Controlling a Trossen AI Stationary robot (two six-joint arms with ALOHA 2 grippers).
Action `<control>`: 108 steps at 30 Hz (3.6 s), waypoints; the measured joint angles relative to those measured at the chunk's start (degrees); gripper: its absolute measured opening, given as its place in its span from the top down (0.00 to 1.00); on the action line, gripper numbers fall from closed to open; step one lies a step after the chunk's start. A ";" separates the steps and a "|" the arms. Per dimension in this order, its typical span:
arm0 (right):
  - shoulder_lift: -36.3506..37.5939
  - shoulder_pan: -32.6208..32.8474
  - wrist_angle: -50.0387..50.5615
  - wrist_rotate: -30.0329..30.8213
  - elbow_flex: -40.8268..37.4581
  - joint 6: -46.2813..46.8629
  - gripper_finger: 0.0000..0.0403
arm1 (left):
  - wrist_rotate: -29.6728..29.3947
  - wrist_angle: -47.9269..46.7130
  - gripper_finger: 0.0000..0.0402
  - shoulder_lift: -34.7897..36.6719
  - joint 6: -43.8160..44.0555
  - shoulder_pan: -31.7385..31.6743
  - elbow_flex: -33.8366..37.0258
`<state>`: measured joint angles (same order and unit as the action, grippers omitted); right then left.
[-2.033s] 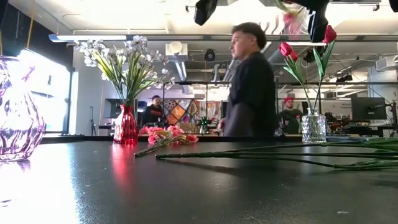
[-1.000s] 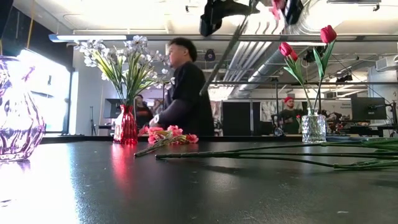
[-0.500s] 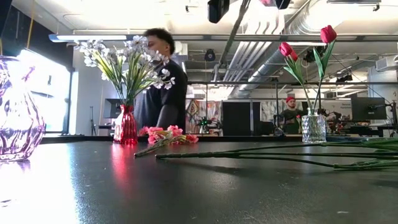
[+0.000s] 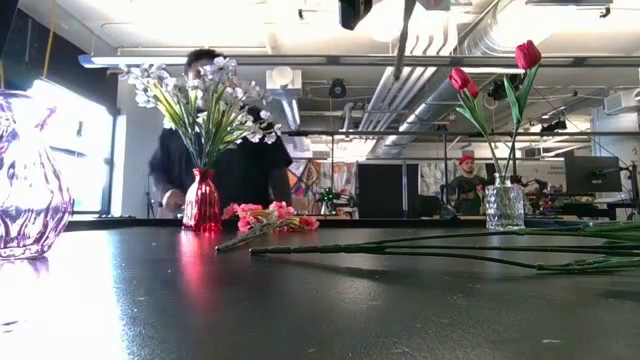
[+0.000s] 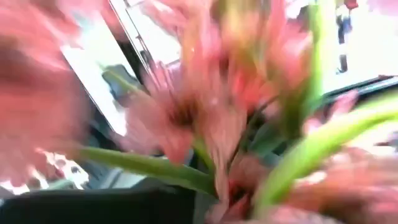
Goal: Sort flowers into vase by color
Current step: Put the middle pink flowers into the violet vase
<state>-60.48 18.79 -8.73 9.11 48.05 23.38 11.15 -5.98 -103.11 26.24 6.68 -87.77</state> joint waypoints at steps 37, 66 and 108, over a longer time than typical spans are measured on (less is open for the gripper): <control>-11.23 4.65 10.85 10.72 -0.22 22.99 0.64 | -53.50 -14.24 1.00 37.34 -2.84 20.00 23.36; -12.94 4.61 10.38 9.92 -0.22 24.43 0.64 | -78.30 -19.15 1.00 38.10 10.44 42.49 32.41; -12.97 3.61 10.13 13.89 -0.22 30.82 0.64 | -85.77 -38.66 1.00 48.17 13.65 61.86 30.73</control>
<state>-73.45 22.39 1.39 23.00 47.83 54.20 -74.62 -44.64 -54.94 39.89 68.54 -57.04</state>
